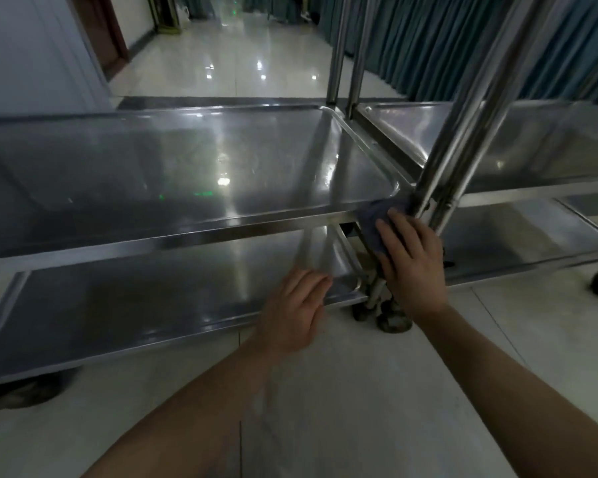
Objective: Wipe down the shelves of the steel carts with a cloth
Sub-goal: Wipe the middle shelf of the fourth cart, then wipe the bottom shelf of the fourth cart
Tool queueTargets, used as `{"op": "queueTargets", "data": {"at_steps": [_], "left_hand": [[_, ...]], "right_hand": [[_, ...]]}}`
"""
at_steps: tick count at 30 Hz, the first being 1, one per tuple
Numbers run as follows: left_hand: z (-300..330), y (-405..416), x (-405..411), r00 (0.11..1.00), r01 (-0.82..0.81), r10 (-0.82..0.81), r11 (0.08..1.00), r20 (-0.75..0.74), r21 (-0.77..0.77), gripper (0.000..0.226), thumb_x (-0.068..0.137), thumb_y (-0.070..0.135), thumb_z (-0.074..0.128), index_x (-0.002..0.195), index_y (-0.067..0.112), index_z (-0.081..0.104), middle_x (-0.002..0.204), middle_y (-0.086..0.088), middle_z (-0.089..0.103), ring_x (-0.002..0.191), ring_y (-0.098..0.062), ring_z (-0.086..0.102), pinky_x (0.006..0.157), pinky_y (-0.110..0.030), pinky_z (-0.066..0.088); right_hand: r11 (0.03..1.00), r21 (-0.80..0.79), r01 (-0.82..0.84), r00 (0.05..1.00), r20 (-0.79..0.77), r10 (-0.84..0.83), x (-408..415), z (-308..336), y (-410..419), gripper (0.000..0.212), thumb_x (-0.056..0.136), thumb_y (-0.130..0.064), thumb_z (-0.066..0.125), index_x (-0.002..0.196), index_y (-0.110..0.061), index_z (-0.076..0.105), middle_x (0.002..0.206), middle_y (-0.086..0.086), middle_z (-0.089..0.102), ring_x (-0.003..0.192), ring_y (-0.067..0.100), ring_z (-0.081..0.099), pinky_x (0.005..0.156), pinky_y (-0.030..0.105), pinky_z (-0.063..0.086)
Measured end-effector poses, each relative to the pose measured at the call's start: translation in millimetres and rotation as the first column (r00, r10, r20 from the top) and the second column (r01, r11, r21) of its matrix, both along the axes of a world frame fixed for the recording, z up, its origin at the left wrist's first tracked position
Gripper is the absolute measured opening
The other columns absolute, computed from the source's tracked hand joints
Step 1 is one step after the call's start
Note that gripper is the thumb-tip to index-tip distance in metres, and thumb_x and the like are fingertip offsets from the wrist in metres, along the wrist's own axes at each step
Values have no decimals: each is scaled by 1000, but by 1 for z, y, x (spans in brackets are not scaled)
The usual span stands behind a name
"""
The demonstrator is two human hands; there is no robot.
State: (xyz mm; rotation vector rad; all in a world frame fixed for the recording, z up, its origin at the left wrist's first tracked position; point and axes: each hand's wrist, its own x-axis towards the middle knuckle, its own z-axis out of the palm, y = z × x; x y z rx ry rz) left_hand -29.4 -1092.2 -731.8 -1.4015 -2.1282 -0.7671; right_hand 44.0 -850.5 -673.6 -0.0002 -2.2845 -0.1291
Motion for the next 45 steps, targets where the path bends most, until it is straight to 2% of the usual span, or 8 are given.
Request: {"op": "queueTargets", "data": {"at_steps": [6,10,13,17,25,32,37,45], "left_hand": [[-34,5,10,995,-58,65,994,75,-95,37,98,14,46,125,-1,66,125,-13,63,113,-33,57,99,-45,47],[-70,11,11,976,-125,158,969,147,-214,43,93,17,47,128,0,65,125,-13,63,115,-32,58,99,-44,50],[-94,20,7,945,-198,267,927,189,-319,48,93,22,41,130,2,64,129,-10,59,122,-30,54,101,-44,50],[-122,35,-1,911,-262,351,898,218,-354,52,93,23,36,132,2,62,131,-9,57,125,-29,52,105,-44,48],[-162,35,-1,896,-302,389,889,217,-344,53,97,22,36,141,1,56,140,-12,56,132,-33,51,105,-44,50],[-175,42,-2,888,-381,442,862,127,-334,54,96,25,40,144,4,54,132,-6,57,111,-31,55,102,-46,50],[-178,42,-4,889,-409,450,864,85,-295,52,96,25,44,142,7,58,135,-4,59,110,-29,55,99,-42,50],[-167,38,-4,890,-379,434,875,139,-301,54,94,24,40,143,8,56,131,-4,59,116,-28,53,103,-40,48]], "right_hand": [[992,-124,-1,992,125,17,21,-89,-16,49,90,-21,67,138,-13,60,145,12,55,125,38,52,96,49,44],[977,-197,82,933,360,-6,-11,-114,-19,57,87,-17,74,141,-15,56,143,13,55,120,41,53,95,53,45],[947,-242,213,861,504,-65,-46,-124,-22,52,96,-27,62,146,-21,49,149,11,48,126,42,49,102,52,40],[895,-254,367,686,724,-76,-78,-166,-26,51,107,-41,30,157,-29,26,165,8,19,148,31,22,116,46,24],[912,-238,335,688,723,-64,-129,-189,-5,53,108,-35,26,158,-20,22,166,10,16,151,31,16,119,50,17],[960,-149,238,671,739,-51,-222,-191,27,73,97,-42,2,149,-9,42,155,19,37,135,41,39,107,55,36],[962,-217,168,687,726,43,-260,-183,7,53,107,-35,29,157,-16,27,163,12,22,147,35,23,115,53,28],[969,-200,145,667,743,53,-199,-182,-4,52,107,-34,26,157,-17,25,165,10,17,149,31,22,113,49,32]]}}
